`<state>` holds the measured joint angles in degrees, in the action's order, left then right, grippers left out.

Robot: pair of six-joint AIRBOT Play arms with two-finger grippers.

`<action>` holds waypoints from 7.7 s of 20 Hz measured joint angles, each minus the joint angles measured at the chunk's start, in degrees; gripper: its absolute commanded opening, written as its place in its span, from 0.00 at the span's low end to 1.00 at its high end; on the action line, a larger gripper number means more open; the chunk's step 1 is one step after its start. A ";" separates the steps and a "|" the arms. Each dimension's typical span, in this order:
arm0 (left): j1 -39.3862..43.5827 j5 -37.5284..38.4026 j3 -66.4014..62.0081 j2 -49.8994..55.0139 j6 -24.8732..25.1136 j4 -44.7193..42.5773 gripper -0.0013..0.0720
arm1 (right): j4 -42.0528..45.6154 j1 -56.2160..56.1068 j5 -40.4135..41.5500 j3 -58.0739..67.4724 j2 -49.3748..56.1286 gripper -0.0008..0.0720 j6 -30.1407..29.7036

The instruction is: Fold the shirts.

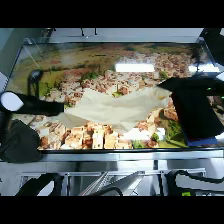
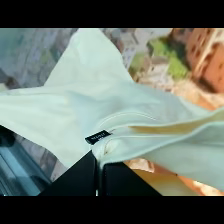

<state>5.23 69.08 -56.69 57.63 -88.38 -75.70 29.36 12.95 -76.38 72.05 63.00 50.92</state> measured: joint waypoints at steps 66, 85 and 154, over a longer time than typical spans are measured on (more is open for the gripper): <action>-27.58 12.61 -47.47 -8.96 17.92 28.68 0.04 | -0.28 1.64 13.84 28.61 -28.59 0.03 3.52; -7.50 4.72 -40.96 27.15 22.95 18.03 0.04 | -0.39 -1.51 4.57 37.31 18.27 0.15 2.67; -24.79 12.76 -0.46 32.48 23.47 12.07 0.75 | 18.43 14.75 2.34 -28.50 2.08 0.53 10.36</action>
<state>-19.55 81.84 -57.14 90.11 -64.90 -63.64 47.79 27.70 -74.04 43.55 65.08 61.28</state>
